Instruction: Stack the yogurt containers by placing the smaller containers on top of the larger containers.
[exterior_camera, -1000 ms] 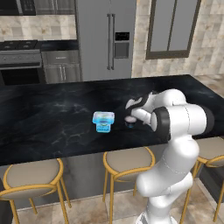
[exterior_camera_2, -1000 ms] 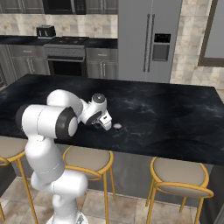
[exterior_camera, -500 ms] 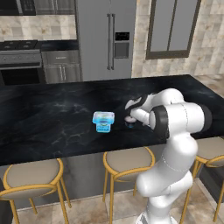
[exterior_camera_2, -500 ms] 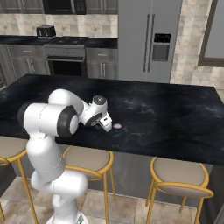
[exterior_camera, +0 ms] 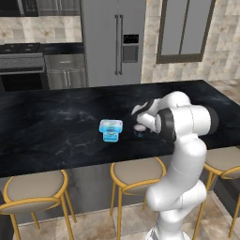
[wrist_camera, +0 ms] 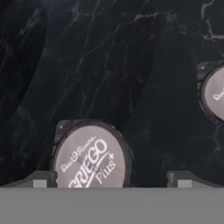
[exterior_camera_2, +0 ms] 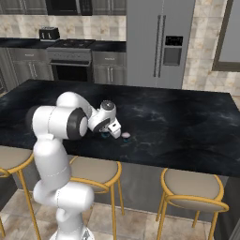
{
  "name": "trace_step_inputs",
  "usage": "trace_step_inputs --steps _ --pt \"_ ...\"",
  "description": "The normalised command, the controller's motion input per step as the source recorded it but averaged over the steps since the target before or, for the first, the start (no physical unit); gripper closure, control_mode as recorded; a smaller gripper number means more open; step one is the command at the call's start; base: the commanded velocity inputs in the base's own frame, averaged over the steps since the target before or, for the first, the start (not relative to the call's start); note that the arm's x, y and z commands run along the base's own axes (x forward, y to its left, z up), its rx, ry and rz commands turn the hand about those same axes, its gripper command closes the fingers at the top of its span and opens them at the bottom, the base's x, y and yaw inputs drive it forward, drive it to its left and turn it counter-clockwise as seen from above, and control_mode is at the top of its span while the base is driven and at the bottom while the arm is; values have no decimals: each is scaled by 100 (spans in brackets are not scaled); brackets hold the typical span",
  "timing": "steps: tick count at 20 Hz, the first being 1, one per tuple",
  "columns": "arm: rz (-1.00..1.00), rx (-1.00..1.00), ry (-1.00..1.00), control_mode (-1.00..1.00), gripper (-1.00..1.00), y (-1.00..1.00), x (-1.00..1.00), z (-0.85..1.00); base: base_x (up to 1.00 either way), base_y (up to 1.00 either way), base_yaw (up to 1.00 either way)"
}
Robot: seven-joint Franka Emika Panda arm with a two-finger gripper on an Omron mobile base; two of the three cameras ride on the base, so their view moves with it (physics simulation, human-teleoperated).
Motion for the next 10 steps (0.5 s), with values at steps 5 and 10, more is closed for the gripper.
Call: trace_step_inputs --steps 5,10 --pt "0 0 0 -100 -100 0 7 -5 0 0 0" --pt "0 0 0 -100 -100 0 0 -2 0 0 0"
